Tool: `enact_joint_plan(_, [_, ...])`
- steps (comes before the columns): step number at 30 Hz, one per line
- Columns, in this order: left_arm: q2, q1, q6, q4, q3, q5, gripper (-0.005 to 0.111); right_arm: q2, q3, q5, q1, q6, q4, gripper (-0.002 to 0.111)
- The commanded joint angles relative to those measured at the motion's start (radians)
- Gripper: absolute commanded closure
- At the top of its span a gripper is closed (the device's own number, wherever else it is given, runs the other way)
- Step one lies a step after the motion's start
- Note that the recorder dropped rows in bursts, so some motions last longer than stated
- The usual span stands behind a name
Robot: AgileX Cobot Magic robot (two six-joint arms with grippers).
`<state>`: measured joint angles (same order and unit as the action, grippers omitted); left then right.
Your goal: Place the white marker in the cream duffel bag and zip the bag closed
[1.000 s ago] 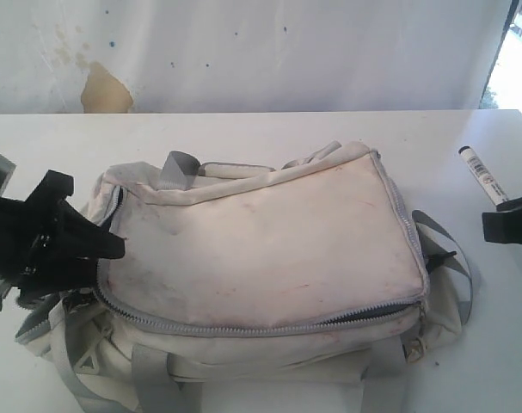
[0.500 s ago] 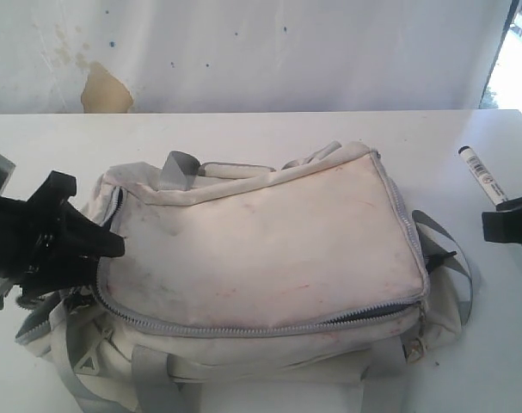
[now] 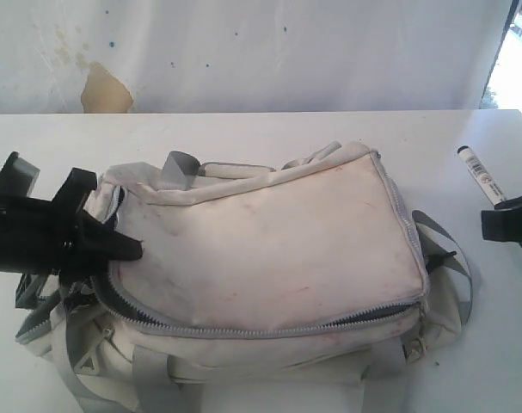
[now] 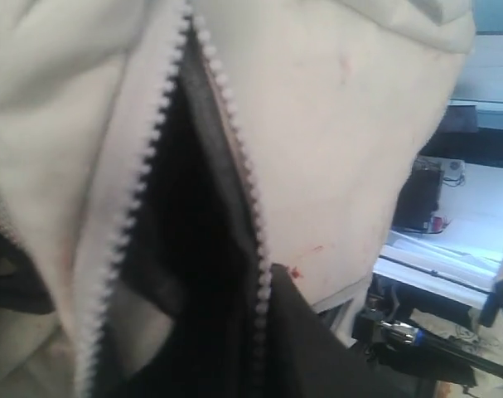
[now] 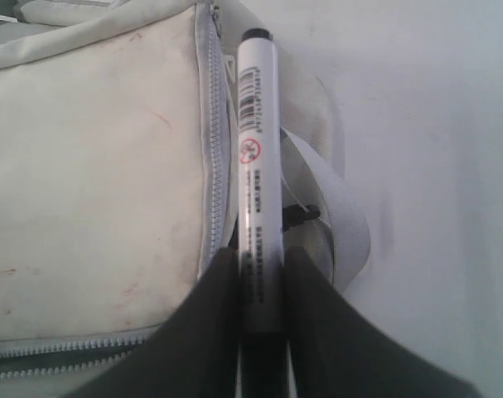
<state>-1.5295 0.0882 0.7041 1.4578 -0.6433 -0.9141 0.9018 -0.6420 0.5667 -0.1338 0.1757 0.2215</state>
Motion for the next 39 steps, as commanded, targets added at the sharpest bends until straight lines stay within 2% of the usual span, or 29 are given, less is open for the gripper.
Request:
enact_joint_plan(1, [0.001,0.006,0.103,0.249,0.001,-0.096,0.107,-0.005,0.003,-0.015,0.002,0.004,0.005,0.108])
enact_joint_plan(3, [0.001,0.006,0.117,0.287,0.000,-0.136,0.107,-0.005,0.003,-0.015,0.002,0.006,0.005,0.108])
enact_joint_plan(7, [0.001,0.004,0.089,0.287,-0.061,-0.128,0.107,-0.005,0.003,-0.018,0.002,0.029,0.019,0.108])
enact_joint_plan(11, [0.001,0.004,0.059,0.287,-0.131,-0.119,0.107,-0.005,0.003,-0.018,0.002,0.159,0.110,0.108])
enact_joint_plan(17, [0.001,0.004,0.052,0.287,-0.256,0.018,0.107,-0.005,0.003,0.039,0.002,0.490,0.381,0.108])
enact_joint_plan(22, [-0.015,0.004,0.016,0.287,-0.344,0.115,0.107,-0.001,0.003,0.208,0.002,0.840,0.646,0.108])
enact_joint_plan(25, [-0.064,0.004,-0.036,0.287,-0.382,0.066,0.107,-0.001,0.003,0.267,0.002,1.001,0.777,0.108])
enact_joint_plan(29, [-0.099,0.006,-0.058,0.287,-0.400,-0.001,0.107,-0.001,0.003,0.283,0.002,1.013,0.799,0.108])
enact_joint_plan(34, [-0.101,0.006,-0.106,0.287,-0.400,-0.018,0.107,0.068,0.003,0.318,-0.002,1.037,0.878,0.108])
enact_joint_plan(39, [-0.101,0.006,-0.106,0.287,-0.400,-0.030,0.107,0.162,0.003,0.330,-0.080,1.212,0.993,0.108])
